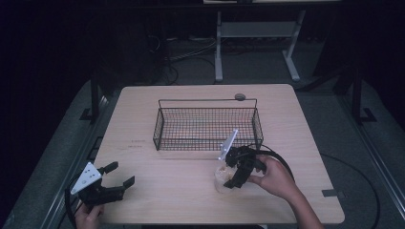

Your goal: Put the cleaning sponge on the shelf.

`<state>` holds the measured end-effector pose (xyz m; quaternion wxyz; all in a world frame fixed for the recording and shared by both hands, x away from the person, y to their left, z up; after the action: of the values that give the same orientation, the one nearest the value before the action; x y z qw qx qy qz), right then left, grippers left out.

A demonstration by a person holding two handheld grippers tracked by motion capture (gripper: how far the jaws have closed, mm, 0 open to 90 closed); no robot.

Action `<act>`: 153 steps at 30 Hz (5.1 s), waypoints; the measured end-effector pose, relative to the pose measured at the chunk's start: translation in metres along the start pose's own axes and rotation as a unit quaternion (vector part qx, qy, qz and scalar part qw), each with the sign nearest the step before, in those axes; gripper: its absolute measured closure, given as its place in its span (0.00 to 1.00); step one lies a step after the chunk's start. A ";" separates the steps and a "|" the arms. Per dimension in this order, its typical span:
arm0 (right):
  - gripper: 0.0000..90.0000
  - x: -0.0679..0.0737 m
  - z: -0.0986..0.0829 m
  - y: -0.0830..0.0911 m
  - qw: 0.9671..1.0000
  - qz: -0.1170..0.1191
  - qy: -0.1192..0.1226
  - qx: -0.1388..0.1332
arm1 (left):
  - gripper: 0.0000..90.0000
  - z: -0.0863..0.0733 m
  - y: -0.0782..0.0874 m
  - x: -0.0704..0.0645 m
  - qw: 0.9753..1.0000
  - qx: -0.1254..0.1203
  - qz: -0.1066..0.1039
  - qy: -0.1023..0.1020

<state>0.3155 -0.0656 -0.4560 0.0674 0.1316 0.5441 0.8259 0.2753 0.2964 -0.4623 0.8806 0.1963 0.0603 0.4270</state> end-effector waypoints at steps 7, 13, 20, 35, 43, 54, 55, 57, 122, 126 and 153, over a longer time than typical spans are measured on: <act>0.32 0.000 0.001 0.001 1.000 0.004 0.000 -0.001 | 0.15 0.000 0.002 0.002 1.000 -0.002 0.002 0.003; 0.33 0.001 0.003 0.005 1.000 0.000 0.007 -0.003 | 0.15 0.000 0.002 0.002 1.000 -0.003 0.002 0.003; 0.33 0.002 0.012 0.016 1.000 -0.002 0.022 -0.007 | 0.15 0.000 0.002 0.002 1.000 -0.005 0.003 0.004; 0.33 -0.007 0.032 0.040 0.999 0.007 0.033 -0.019 | 0.15 0.001 0.002 0.001 1.000 -0.005 0.003 0.003; 0.33 -0.016 0.040 0.056 0.999 -0.001 0.035 -0.020 | 0.15 0.001 0.001 0.001 1.000 -0.003 0.002 0.002; 0.33 -0.027 0.059 0.080 0.999 -0.001 0.038 -0.030 | 0.15 0.001 0.000 0.000 1.000 -0.002 0.001 0.001; 0.33 -0.029 0.061 0.082 0.999 0.000 0.041 -0.033 | 0.15 0.001 0.000 0.001 1.000 -0.002 0.001 0.001; 0.33 -0.031 0.063 0.084 0.999 -0.002 0.040 -0.031 | 0.15 0.001 0.000 0.001 1.000 -0.002 0.001 0.001; 0.33 -0.178 0.087 0.023 0.995 -0.032 -0.094 -0.016 | 0.16 0.003 -0.010 -0.004 1.000 0.007 -0.008 -0.012; 0.33 -0.182 0.083 0.015 0.994 -0.029 -0.102 -0.017 | 0.15 0.004 -0.010 -0.004 1.000 0.007 -0.008 -0.014; 0.16 -0.181 0.075 0.017 0.991 -0.023 -0.126 -0.038 | 0.16 0.003 -0.010 -0.005 1.000 0.008 -0.009 -0.014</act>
<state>0.5110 -0.0528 -0.4387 0.1595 0.2194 0.5028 0.8207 0.2805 0.2864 -0.4638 0.8836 0.2088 0.0530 0.4157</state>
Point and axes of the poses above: each handheld gripper's, and its own axes: y roughly backward along the jaws, z roughly out of its top, x roughly to its left, the point moved 7 cm from there along -y, roughly forward along the jaws, and after that the axes turned 5 degrees about -y, right-handed, at the moved point
